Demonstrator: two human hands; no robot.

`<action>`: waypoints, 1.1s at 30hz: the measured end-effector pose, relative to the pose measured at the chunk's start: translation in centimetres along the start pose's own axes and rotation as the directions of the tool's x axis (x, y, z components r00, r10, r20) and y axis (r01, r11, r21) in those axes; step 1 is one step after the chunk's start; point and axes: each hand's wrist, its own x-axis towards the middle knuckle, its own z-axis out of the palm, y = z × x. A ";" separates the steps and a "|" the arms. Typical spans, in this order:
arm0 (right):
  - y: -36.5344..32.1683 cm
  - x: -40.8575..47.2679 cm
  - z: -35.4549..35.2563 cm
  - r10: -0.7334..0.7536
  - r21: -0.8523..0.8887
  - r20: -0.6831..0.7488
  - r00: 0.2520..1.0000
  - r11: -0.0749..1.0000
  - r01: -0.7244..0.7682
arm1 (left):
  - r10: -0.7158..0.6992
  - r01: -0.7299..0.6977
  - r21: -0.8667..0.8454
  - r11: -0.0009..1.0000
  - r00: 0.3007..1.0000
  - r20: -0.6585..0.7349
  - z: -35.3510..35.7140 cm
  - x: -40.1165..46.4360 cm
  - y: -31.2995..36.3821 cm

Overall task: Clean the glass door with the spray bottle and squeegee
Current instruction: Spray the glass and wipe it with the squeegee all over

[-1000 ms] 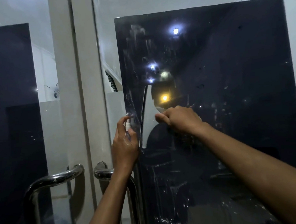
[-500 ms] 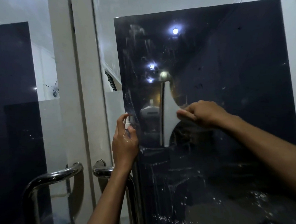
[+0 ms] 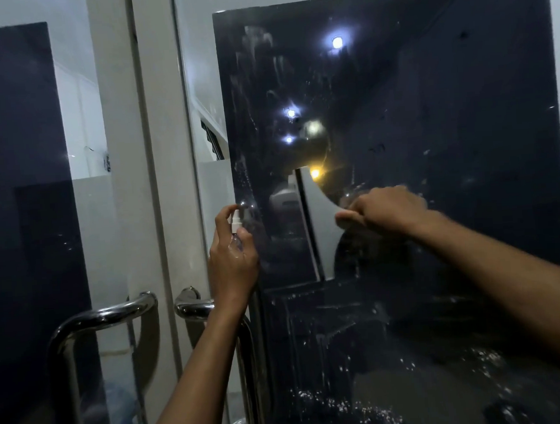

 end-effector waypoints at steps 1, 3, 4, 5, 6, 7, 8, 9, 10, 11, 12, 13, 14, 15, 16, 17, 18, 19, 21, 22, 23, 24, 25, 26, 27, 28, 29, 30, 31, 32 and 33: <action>1.5 -0.6 -0.1 0.016 -0.026 -0.013 1.000 1.000 -0.017 | -0.003 0.003 0.003 1.000 1.000 0.001 0.0 0.0 0.1; 4.2 -1.8 -0.4 0.049 -0.062 -0.044 0.998 0.997 -0.052 | -0.006 0.005 0.009 1.000 1.000 0.003 0.0 -0.2 0.5; 5.1 -2.1 -0.6 0.060 -0.076 -0.054 0.997 0.995 -0.064 | -0.003 0.003 0.009 1.000 1.000 0.003 0.0 -0.2 0.7; 5.9 -2.3 -0.9 0.064 -0.084 -0.059 0.996 0.994 -0.069 | -0.003 0.003 0.010 1.000 1.000 0.005 0.0 -0.3 0.9; 6.3 -2.4 -1.1 0.062 -0.080 -0.064 0.996 0.995 -0.067 | -0.002 0.002 0.012 1.000 1.000 0.008 0.1 -0.3 1.2; 6.5 -2.4 -1.4 0.058 -0.060 -0.072 0.996 0.996 -0.063 | -0.002 0.002 0.015 1.000 1.000 0.010 0.1 -0.3 1.5; 6.3 -2.4 -1.7 0.052 -0.032 -0.081 0.995 0.998 -0.055 | -0.002 0.002 0.018 1.000 1.000 0.008 0.1 -0.3 1.7; 5.9 -2.2 -2.0 0.041 -0.001 -0.093 0.995 0.999 -0.042 | 0.001 -0.001 0.021 1.000 1.000 0.006 0.2 -0.4 1.9; 5.4 -1.8 -2.3 0.025 0.026 -0.099 0.995 0.999 -0.023 | 0.003 -0.003 0.022 1.000 1.000 0.003 0.2 -0.4 2.1; 4.6 -1.3 -2.6 0.012 0.057 -0.095 0.995 0.998 -0.006 | 0.004 -0.004 0.023 1.000 1.000 0.001 0.2 -0.5 2.2; 3.7 -0.9 -2.9 0.007 0.098 -0.081 0.997 0.995 0.001 | 0.009 -0.009 0.026 1.000 1.000 -0.001 0.3 -0.5 2.4; 2.5 -0.4 -3.0 0.005 0.150 -0.062 0.998 0.989 0.005 | 0.011 -0.011 0.030 1.000 1.000 0.000 0.3 -0.5 2.5; 1.2 0.0 -3.0 0.006 0.201 -0.051 0.999 0.980 0.004 | 0.014 -0.014 0.033 0.999 1.000 -0.001 0.4 -0.5 2.5; 0.2 0.3 -2.9 0.011 0.242 -0.053 0.999 0.970 0.002 | 0.022 -0.022 0.037 0.999 1.000 -0.004 0.6 -0.4 2.7; -0.8 0.4 -2.6 0.020 0.265 -0.057 0.998 0.964 -0.005 | 0.030 -0.030 0.044 0.999 1.000 -0.005 0.6 -0.4 2.8; -1.3 0.4 -2.4 0.039 0.268 -0.067 0.997 0.963 -0.020 | 0.041 -0.041 0.054 0.998 0.999 -0.012 0.7 -0.3 2.9; -1.3 0.2 -2.0 0.064 0.254 -0.080 0.995 0.966 -0.042 | 0.051 -0.049 0.065 0.997 0.999 -0.016 0.8 -0.3 3.0; -0.9 -0.2 -1.7 0.091 0.232 -0.093 0.991 0.970 -0.067 | 0.054 -0.052 0.075 0.996 0.998 -0.021 0.8 -0.3 3.2; 1.0 -1.4 -0.7 0.131 0.196 -0.096 0.987 0.974 -0.110 | 0.051 -0.048 0.084 0.995 0.998 -0.028 0.8 -0.3 3.3; 2.2 -2.2 0.1 0.152 0.191 -0.088 0.984 0.973 -0.133 | 0.044 -0.041 0.080 0.996 0.999 -0.028 0.8 -0.4 3.3; 3.4 -3.2 0.9 0.174 0.192 -0.079 0.982 0.969 -0.156 | 0.037 -0.035 0.072 0.997 0.999 -0.025 0.9 -0.5 3.3; 4.6 -4.2 1.9 0.197 0.205 -0.069 0.978 0.962 -0.180 | 0.032 -0.031 0.062 0.998 0.999 -0.016 0.9 -0.6 3.3; 5.5 -5.2 2.8 0.217 0.232 -0.057 0.974 0.952 -0.199 | 0.031 -0.030 0.053 0.998 1.000 -0.006 1.0 -0.7 3.2; 6.1 -6.1 3.6 0.234 0.276 -0.038 0.972 0.937 -0.214 | 0.032 -0.032 0.048 0.998 0.999 0.006 1.1 -0.8 3.1; 6.3 -6.7 4.1 0.247 0.331 -0.020 0.969 0.916 -0.226 | 0.038 -0.039 0.045 0.998 0.999 0.013 1.2 -0.9 3.0; 6.1 -7.0 4.3 0.266 0.391 -0.011 0.964 0.889 -0.240 | 0.045 -0.046 0.041 0.998 0.999 0.018 1.3 -0.9 2.9; 5.6 -7.1 4.2 0.289 0.456 -0.014 0.957 0.854 -0.251 | 0.050 -0.051 0.038 0.998 0.999 0.021 1.3 -0.9 2.8; 4.8 -7.0 4.1 0.315 0.532 -0.036 0.949 0.810 -0.248 | 0.051 -0.051 0.034 0.998 0.998 0.021 1.4 -0.9 2.7; 3.8 -6.9 3.9 0.344 0.614 -0.061 0.937 0.753 -0.236 | 0.048 -0.049 0.029 0.998 0.999 0.022 1.4 -0.8 2.6; 2.5 -6.7 3.8 0.371 0.692 -0.076 0.926 0.687 -0.219 | 0.045 -0.045 0.021 0.999 0.999 0.024 1.5 -0.8 2.5; 1.1 -6.4 3.7 0.393 0.767 -0.070 0.917 0.609 -0.203 | 0.044 -0.044 0.012 0.999 0.999 0.026 1.6 -0.9 2.5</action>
